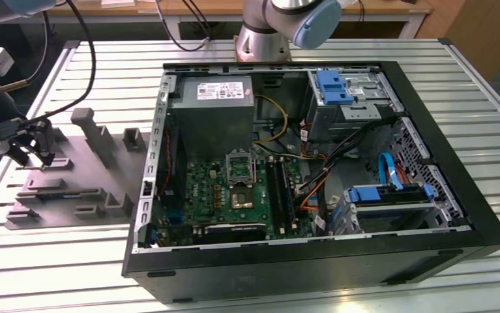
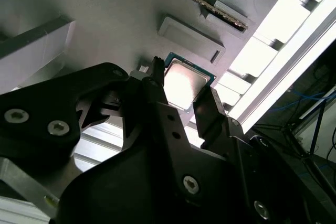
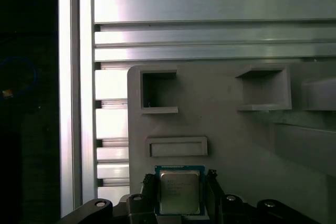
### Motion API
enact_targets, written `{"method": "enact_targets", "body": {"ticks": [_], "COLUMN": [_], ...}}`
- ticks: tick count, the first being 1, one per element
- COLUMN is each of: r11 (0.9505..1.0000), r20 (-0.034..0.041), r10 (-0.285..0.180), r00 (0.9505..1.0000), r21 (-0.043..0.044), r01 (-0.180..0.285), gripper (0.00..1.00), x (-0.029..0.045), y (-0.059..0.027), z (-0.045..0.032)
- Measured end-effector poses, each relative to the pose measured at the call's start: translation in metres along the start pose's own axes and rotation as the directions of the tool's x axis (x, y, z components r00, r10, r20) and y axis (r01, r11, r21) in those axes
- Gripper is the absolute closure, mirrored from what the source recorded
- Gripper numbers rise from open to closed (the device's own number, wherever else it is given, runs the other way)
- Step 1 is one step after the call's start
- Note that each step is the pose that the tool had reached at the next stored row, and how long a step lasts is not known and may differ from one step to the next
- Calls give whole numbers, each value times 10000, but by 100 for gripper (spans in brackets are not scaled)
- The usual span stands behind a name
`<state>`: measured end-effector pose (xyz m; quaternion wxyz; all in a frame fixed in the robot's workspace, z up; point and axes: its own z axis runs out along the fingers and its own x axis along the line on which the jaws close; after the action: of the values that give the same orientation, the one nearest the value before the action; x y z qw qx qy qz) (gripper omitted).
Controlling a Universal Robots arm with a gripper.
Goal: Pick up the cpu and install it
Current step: 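Pick up the cpu and move it towards the insertion slot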
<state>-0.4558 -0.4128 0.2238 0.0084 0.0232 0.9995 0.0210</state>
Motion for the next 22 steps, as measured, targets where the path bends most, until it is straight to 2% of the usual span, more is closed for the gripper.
{"method": "enact_targets", "body": {"ticks": [22], "r11": [10000], "r20": [1], "r10": [0], "r00": [10000], "r21": [-1], "r01": [0], "gripper": [53], "x": [-1], "y": [2], "z": [-52]}}
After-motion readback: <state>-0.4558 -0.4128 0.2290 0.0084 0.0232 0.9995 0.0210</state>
